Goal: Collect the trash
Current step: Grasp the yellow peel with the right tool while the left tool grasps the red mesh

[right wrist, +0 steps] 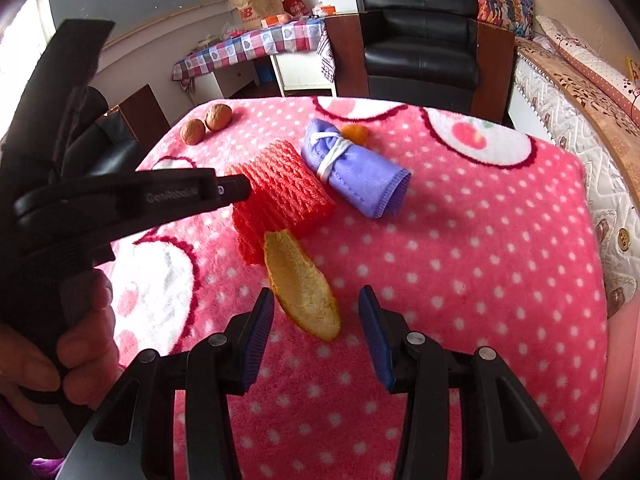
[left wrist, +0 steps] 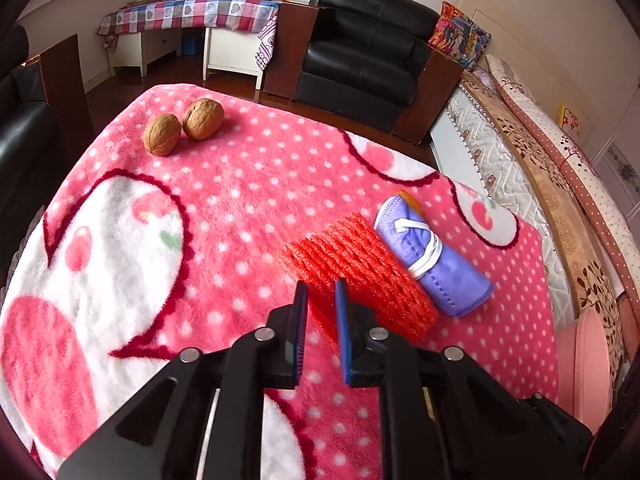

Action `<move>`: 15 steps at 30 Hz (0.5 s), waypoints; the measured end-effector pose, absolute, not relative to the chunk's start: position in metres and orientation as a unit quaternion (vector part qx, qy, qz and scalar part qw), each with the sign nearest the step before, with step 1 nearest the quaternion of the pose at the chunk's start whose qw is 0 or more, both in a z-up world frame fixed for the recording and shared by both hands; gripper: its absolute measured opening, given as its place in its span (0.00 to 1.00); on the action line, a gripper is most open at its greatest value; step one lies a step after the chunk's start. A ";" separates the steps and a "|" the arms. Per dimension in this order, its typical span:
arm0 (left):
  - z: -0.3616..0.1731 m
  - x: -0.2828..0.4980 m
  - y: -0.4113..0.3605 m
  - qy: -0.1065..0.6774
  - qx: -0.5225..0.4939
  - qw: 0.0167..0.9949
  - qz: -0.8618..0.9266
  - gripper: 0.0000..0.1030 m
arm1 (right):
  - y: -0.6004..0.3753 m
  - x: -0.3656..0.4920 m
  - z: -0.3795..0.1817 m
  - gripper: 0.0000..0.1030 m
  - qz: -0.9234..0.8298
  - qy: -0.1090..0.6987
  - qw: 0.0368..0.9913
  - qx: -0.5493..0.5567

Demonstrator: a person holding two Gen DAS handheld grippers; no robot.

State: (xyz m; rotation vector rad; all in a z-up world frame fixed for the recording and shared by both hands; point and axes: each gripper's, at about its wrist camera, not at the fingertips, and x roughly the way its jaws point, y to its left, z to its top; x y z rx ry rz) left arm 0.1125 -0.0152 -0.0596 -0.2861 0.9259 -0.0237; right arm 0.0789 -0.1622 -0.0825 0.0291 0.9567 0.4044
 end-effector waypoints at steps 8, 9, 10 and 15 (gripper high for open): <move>-0.041 0.097 -0.015 0.414 -0.117 0.902 -0.025 0.01 | -0.162 0.078 -0.083 0.22 0.195 0.457 0.868 0.021; -0.040 0.095 -0.015 0.411 -0.114 0.904 -0.026 0.01 | -0.165 0.076 -0.081 0.19 0.195 0.455 0.868 0.027; -0.037 0.092 -0.014 0.408 -0.114 0.905 -0.027 0.01 | -0.166 0.073 -0.080 0.18 0.194 0.453 0.870 0.030; -0.027 0.079 -0.011 0.400 -0.120 0.907 -0.043 0.01 | -0.181 0.060 -0.072 0.16 0.184 0.444 0.875 0.053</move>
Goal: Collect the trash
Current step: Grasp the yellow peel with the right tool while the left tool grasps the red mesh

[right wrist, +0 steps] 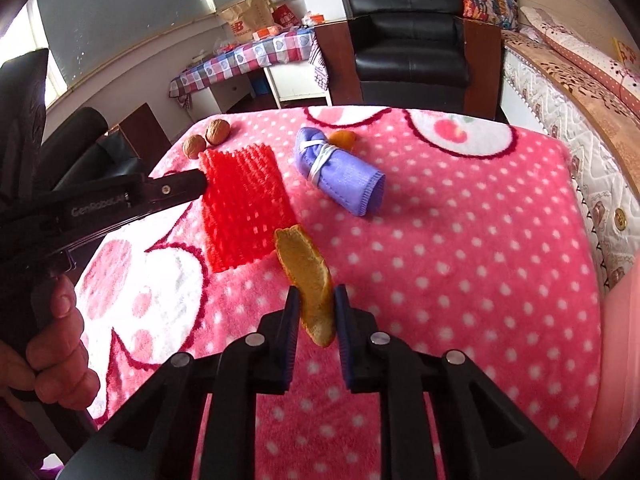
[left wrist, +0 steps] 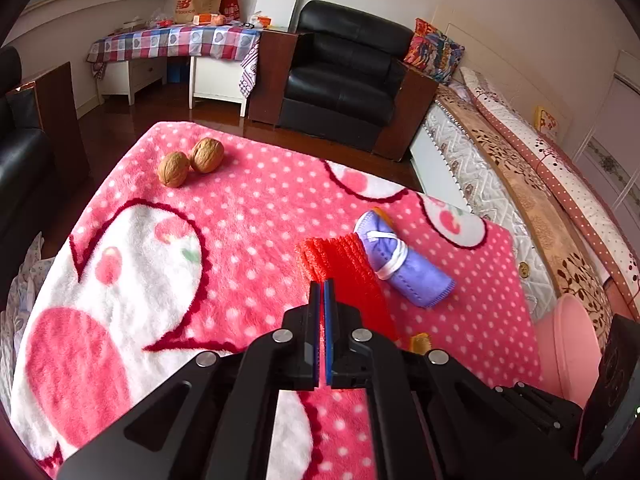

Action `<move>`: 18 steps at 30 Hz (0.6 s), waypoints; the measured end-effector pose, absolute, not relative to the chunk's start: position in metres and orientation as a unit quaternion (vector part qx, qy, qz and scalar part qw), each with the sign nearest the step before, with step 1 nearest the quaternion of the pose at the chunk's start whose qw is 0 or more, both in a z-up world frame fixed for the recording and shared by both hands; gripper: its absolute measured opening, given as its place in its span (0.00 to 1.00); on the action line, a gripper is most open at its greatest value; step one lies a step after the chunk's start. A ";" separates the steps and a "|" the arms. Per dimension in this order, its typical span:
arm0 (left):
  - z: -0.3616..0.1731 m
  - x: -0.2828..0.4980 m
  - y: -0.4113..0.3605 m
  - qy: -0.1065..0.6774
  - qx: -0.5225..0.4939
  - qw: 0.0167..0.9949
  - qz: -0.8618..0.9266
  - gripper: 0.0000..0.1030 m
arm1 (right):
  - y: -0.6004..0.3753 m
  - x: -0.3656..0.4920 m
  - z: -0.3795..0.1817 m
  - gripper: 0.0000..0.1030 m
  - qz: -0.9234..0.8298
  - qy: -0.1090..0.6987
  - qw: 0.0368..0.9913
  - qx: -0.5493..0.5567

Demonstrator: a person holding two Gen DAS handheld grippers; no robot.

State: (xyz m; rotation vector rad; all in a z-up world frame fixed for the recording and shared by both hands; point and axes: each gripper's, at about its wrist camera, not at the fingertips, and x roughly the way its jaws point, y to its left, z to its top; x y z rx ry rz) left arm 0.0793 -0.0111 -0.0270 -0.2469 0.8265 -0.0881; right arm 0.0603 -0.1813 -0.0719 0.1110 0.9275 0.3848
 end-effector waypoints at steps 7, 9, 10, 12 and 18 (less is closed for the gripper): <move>-0.009 0.061 -0.026 0.387 -0.113 0.912 -0.074 0.01 | -0.209 0.038 -0.056 0.16 0.165 0.426 0.885 0.091; -0.006 0.056 -0.034 0.384 -0.109 0.913 -0.086 0.01 | -0.220 0.030 -0.052 0.16 0.155 0.422 0.887 0.102; -0.004 0.054 -0.037 0.383 -0.106 0.913 -0.090 0.01 | -0.225 0.026 -0.051 0.16 0.151 0.421 0.888 0.106; -0.001 0.049 -0.047 0.380 -0.099 0.914 -0.100 0.01 | -0.237 0.019 -0.048 0.16 0.139 0.417 0.890 0.118; 0.007 0.036 -0.080 0.373 -0.072 0.916 -0.129 0.01 | -0.267 0.002 -0.040 0.16 0.115 0.403 0.897 0.137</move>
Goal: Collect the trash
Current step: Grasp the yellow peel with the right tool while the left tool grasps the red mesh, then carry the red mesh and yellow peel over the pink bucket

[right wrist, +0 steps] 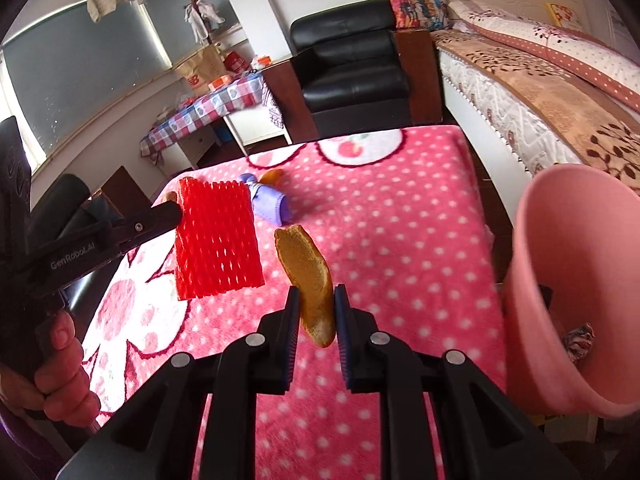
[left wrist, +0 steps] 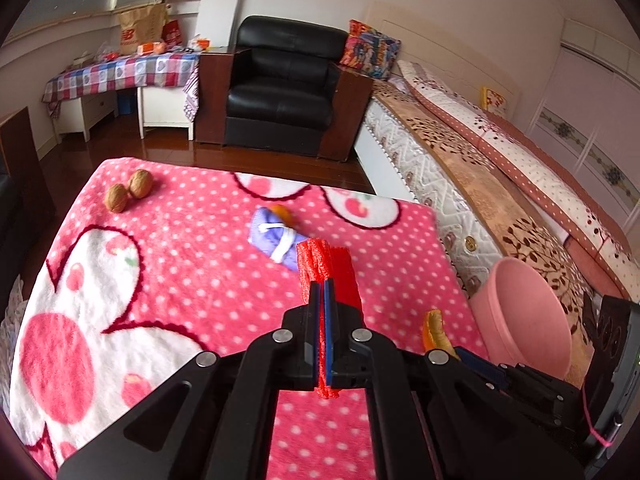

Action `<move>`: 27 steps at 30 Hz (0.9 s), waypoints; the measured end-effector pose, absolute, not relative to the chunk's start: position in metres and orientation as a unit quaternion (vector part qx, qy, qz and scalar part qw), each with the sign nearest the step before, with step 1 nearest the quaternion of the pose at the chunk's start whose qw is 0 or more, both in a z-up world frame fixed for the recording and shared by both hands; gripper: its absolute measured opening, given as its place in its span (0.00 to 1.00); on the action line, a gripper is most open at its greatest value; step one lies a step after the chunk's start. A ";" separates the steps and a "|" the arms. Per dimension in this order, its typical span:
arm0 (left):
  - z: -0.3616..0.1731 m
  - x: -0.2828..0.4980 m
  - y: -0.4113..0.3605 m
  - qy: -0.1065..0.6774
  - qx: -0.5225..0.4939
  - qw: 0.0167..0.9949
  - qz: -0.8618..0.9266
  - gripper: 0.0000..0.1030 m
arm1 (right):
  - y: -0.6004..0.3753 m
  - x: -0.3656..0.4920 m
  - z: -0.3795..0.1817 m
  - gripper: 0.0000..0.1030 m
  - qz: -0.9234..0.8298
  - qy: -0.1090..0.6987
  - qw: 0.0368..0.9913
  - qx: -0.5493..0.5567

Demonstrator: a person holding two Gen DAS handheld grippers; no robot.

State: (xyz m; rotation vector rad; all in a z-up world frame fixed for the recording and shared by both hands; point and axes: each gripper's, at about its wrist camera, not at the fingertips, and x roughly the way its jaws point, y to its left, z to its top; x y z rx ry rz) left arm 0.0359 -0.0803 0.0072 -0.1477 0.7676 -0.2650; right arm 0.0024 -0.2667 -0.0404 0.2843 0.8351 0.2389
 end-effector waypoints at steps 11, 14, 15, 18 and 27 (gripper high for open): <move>0.013 0.018 -0.136 0.363 -0.024 0.916 -0.169 0.01 | -0.302 -0.024 -0.032 0.16 0.084 0.382 0.906 0.160; 0.015 0.014 -0.148 0.359 -0.014 0.916 -0.178 0.01 | -0.312 -0.031 -0.029 0.16 0.076 0.375 0.909 0.166; 0.016 0.012 -0.151 0.358 -0.011 0.916 -0.181 0.01 | -0.314 -0.032 -0.028 0.16 0.073 0.374 0.909 0.168; 0.018 0.009 -0.163 0.356 -0.003 0.915 -0.190 0.01 | -0.323 -0.038 -0.025 0.16 0.064 0.369 0.911 0.173; 0.022 0.000 -0.201 0.344 0.023 0.913 -0.218 0.01 | -0.358 -0.053 -0.021 0.16 0.029 0.355 0.915 0.189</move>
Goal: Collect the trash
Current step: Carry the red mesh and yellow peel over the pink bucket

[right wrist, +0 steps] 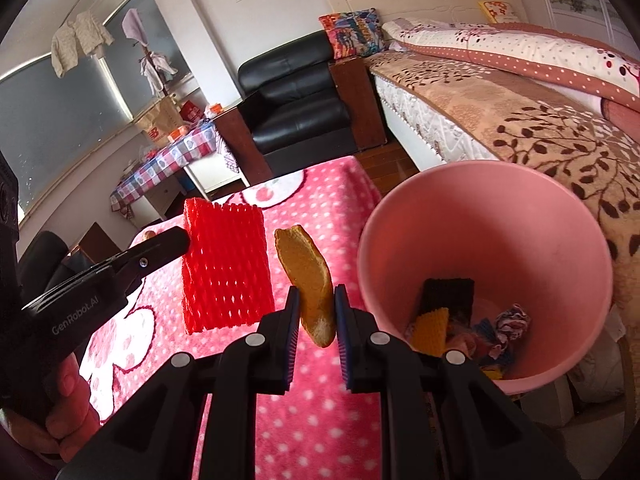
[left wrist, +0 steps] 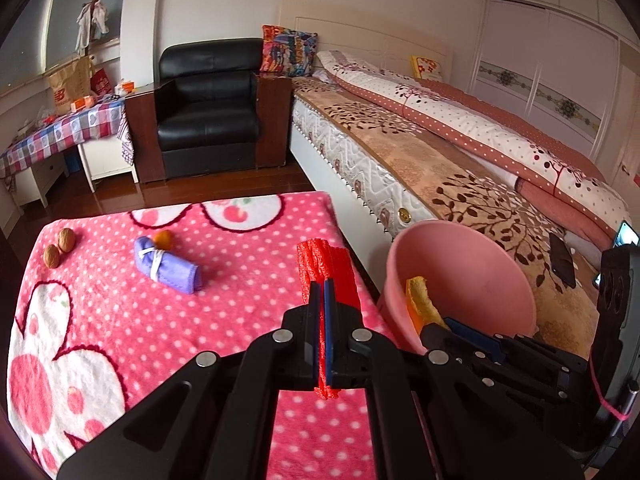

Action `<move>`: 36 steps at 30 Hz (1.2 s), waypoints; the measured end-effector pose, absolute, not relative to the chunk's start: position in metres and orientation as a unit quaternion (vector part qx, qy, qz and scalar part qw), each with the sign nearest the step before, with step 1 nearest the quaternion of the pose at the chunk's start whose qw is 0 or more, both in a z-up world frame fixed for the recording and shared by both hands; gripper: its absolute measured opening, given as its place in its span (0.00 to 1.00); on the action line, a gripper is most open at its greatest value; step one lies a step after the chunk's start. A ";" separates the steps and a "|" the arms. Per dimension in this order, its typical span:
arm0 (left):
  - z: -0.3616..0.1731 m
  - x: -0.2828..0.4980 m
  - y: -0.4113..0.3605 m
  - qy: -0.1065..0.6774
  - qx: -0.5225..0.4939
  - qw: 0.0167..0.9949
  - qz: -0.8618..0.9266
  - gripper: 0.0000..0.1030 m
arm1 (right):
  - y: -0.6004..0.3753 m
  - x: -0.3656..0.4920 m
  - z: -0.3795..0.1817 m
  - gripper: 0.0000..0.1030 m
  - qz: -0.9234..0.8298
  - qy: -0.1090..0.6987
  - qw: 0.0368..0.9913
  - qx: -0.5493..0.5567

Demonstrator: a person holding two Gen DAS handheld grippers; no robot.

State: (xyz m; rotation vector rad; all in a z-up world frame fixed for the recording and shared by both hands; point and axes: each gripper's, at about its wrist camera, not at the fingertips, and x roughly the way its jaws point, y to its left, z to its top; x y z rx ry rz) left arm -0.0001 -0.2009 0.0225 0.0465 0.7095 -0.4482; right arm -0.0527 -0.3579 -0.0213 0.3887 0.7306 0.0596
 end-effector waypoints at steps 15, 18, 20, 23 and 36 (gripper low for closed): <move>0.025 -0.008 -0.275 0.330 0.056 0.898 -0.285 0.01 | -0.421 -0.065 -0.025 0.16 -0.044 0.341 0.916 0.207; 0.022 -0.008 -0.287 0.332 0.061 0.894 -0.296 0.01 | -0.433 -0.065 -0.028 0.16 -0.056 0.342 0.914 0.210; 0.020 -0.007 -0.294 0.332 0.063 0.891 -0.303 0.01 | -0.441 -0.065 -0.030 0.16 -0.064 0.343 0.913 0.212; 0.016 -0.005 -0.302 0.337 0.066 0.886 -0.313 0.01 | -0.449 -0.065 -0.034 0.16 -0.073 0.345 0.910 0.216; -0.001 0.003 -0.323 0.350 0.066 0.872 -0.335 0.01 | -0.465 -0.060 -0.050 0.19 -0.091 0.357 0.903 0.224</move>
